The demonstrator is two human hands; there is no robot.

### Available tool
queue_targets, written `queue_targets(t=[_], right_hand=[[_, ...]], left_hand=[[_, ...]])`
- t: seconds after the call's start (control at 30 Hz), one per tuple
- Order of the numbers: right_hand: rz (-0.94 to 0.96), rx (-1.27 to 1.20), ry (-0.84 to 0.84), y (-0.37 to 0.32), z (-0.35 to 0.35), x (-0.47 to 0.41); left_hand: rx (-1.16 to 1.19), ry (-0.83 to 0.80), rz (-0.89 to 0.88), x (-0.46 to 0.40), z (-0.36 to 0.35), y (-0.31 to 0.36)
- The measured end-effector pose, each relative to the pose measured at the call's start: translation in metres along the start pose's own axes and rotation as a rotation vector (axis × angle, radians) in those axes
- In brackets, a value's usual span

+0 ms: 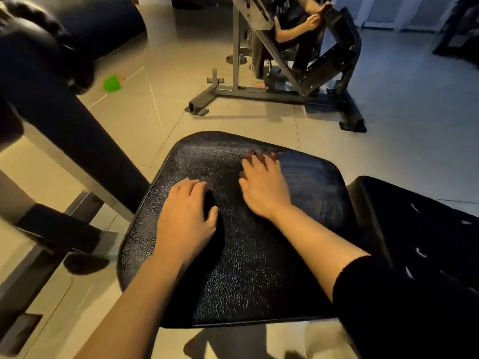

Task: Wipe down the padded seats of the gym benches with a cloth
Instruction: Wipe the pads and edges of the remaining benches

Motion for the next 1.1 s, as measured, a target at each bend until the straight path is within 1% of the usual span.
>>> queue_targets(t=[0.07, 0.1, 0.17, 0.2, 0.27, 0.33, 0.37, 0.4, 0.43, 0.5, 0.6, 0.67, 0.7, 0.77, 0.8, 0.83, 0.87, 0.93, 1.0, 1.03, 1.1], right_hand=[[0.166, -0.012, -0.034, -0.043, -0.006, 0.012], [0.219, -0.020, -0.053, -0.051, -0.008, 0.019], [0.271, -0.031, -0.082, -0.033, -0.005, 0.028], [0.257, -0.020, -0.079, -0.014, -0.004, 0.030], [0.131, 0.003, -0.061, 0.032, 0.000, 0.029], [-0.092, -0.038, -0.070, 0.071, 0.007, 0.027], [-0.178, -0.047, -0.074, 0.080, 0.007, 0.025], [-0.226, -0.022, -0.070, 0.079, 0.006, 0.021], [-0.232, 0.003, -0.054, 0.069, 0.005, 0.018], [-0.113, 0.035, -0.026, 0.027, -0.003, 0.015], [0.192, 0.060, -0.011, -0.040, -0.021, 0.027], [0.296, 0.019, -0.051, -0.048, -0.017, 0.034], [0.299, -0.001, -0.089, -0.039, -0.012, 0.033], [0.241, 0.070, -0.093, -0.008, -0.002, 0.022], [0.165, 0.114, -0.086, 0.009, 0.003, 0.014], [0.065, 0.107, -0.085, 0.025, 0.008, 0.005], [-0.017, 0.063, -0.082, 0.035, 0.012, -0.003], [-0.080, -0.078, -0.026, 0.030, 0.016, -0.020], [-0.055, -0.154, 0.043, -0.002, 0.018, -0.034], [0.000, -0.140, 0.043, -0.024, 0.015, -0.039], [0.183, -0.077, -0.001, -0.073, 0.006, -0.043]], left_hand=[[0.038, 0.022, 0.056, -0.001, 0.000, -0.005], [0.044, 0.029, 0.067, 0.000, -0.001, -0.006], [0.019, 0.035, 0.064, 0.001, -0.003, -0.005], [0.005, 0.041, 0.062, 0.000, -0.004, -0.004], [-0.008, 0.048, 0.063, 0.000, -0.003, -0.006], [-0.020, 0.032, 0.061, -0.001, -0.002, -0.006], [-0.030, 0.027, 0.060, -0.002, -0.001, -0.006], [-0.040, 0.023, 0.062, -0.003, 0.000, -0.006], [-0.049, 0.014, 0.067, -0.004, 0.000, -0.005], [-0.068, 0.007, 0.082, -0.006, -0.001, -0.002], [-0.059, 0.016, 0.098, -0.008, -0.004, 0.002], [-0.039, 0.026, 0.101, -0.007, -0.004, 0.003], [-0.037, 0.029, 0.091, -0.006, -0.004, 0.004], [-0.023, 0.028, 0.080, -0.005, -0.003, 0.001], [-0.010, 0.020, 0.079, -0.005, -0.002, -0.001], [-0.001, 0.016, 0.074, -0.005, 0.000, -0.002], [0.006, 0.015, 0.068, -0.006, 0.001, -0.003], [0.021, 0.020, 0.073, -0.009, 0.003, -0.006], [0.039, 0.027, 0.099, -0.012, 0.004, -0.009], [0.046, 0.032, 0.115, -0.013, 0.005, -0.011], [0.071, 0.050, 0.153, -0.017, 0.007, -0.015]])
Point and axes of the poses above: each hand's wrist, its own x-axis away from the middle knuckle, its own z-axis out of the back of the hand, y = z × x, the point moved 5 cm from there along -x, towards the middle knuckle, and after that the axes turned 9 degrees about -y, right-handed, at the moved point
